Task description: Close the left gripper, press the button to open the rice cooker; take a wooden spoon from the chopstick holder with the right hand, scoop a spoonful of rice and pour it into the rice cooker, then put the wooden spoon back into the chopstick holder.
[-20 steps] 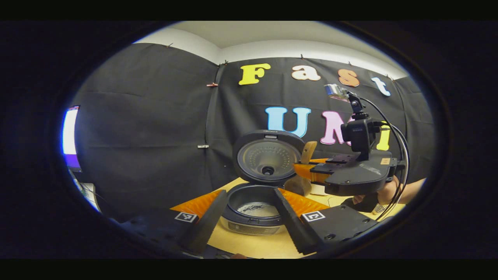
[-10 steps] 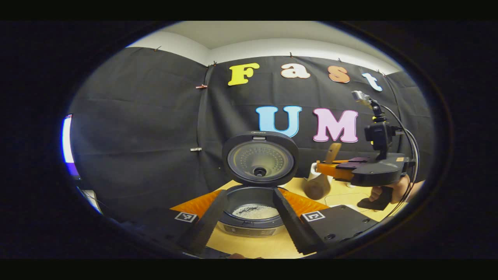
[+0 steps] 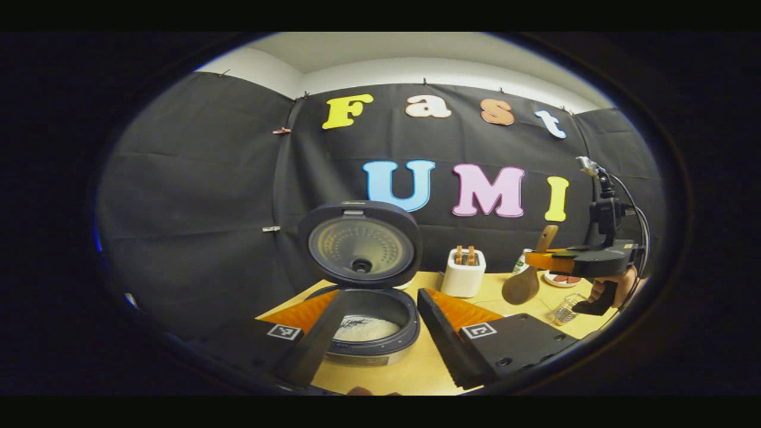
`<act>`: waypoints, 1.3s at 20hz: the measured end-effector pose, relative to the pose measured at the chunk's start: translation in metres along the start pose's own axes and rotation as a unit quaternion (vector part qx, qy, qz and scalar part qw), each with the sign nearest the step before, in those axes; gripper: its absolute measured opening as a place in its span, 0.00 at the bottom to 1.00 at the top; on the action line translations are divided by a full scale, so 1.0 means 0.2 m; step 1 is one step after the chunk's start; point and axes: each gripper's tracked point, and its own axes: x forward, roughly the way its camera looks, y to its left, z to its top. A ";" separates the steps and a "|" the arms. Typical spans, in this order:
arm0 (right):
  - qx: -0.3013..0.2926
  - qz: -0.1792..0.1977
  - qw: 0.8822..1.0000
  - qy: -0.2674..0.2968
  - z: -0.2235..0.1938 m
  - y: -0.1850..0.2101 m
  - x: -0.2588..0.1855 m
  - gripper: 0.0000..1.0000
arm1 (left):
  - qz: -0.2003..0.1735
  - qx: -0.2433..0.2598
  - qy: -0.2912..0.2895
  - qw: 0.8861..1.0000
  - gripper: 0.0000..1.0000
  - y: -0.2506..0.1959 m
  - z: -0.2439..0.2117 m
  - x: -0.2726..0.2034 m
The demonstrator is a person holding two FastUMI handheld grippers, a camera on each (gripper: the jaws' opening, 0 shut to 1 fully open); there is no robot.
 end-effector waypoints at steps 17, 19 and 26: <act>0.013 -0.133 0.990 0.048 -0.24 -1.08 -0.33 0.11 | -0.006 0.008 0.013 1.000 0.83 -0.38 0.04 0.09; 0.020 -0.140 0.988 0.055 -0.29 -1.13 -0.35 0.11 | -0.007 0.015 0.011 1.000 0.83 -0.39 0.05 0.09; 0.016 -0.139 0.986 0.089 -0.46 -1.14 -0.39 0.11 | -0.003 0.038 0.005 0.999 0.83 -0.42 0.08 0.05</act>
